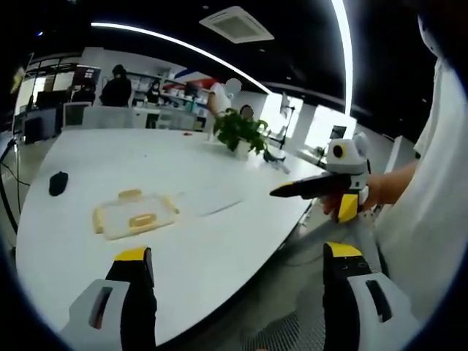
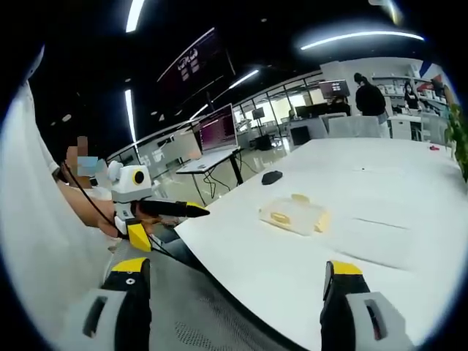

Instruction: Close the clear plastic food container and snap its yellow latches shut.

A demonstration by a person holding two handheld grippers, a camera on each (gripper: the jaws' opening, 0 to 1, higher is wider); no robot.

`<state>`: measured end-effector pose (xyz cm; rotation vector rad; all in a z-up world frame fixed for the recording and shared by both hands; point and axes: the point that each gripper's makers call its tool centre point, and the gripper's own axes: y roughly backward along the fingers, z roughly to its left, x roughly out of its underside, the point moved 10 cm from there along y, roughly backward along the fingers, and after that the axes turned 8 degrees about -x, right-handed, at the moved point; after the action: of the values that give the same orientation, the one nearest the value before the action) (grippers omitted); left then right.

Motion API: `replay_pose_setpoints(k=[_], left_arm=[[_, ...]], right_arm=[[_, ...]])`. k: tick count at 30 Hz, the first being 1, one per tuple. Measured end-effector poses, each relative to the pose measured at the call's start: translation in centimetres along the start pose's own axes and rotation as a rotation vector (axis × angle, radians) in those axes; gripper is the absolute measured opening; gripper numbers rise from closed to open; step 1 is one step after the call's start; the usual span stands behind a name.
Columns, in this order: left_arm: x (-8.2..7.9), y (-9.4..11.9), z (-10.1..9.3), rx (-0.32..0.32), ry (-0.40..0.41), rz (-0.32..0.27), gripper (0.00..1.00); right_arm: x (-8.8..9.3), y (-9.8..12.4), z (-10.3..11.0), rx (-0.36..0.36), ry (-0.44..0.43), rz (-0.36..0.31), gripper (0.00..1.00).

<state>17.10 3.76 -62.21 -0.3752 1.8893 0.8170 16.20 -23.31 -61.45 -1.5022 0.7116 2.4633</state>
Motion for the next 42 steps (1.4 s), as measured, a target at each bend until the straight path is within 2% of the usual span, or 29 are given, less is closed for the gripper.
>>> replay_pose_setpoints(k=[12, 22, 25, 29, 33, 37, 42], left_arm=[[0.0, 0.0, 0.2, -0.003, -0.003, -0.01, 0.95], [-0.2, 0.1, 0.0, -0.005, -0.007, -0.015, 0.95], [-0.1, 0.1, 0.0, -0.015, -0.032, -0.016, 0.92], [-0.1, 0.1, 0.0, -0.02, -0.037, -0.011, 0.93], [-0.4, 0.2, 0.0, -0.024, -0.031, -0.016, 0.93], [-1.3, 0.1, 0.2, -0.04, -0.03, -0.044, 0.92], [-1.9, 0.0, 0.2, -0.042, -0.089, -0.023, 0.92]], right_arm=[[0.0, -0.1, 0.1, -0.005, 0.004, 0.014, 0.99], [0.0, 0.0, 0.0, -0.006, -0.003, -0.003, 0.99], [0.0, 0.0, 0.0, -0.003, -0.013, 0.002, 0.99], [-0.2, 0.0, 0.1, 0.002, -0.001, -0.007, 0.99], [-0.5, 0.1, 0.0, 0.002, -0.017, -0.024, 0.99], [-1.3, 0.1, -0.1, 0.003, -0.016, -0.042, 0.99], [-2.1, 0.1, -0.1, 0.006, 0.019, -0.042, 0.99]])
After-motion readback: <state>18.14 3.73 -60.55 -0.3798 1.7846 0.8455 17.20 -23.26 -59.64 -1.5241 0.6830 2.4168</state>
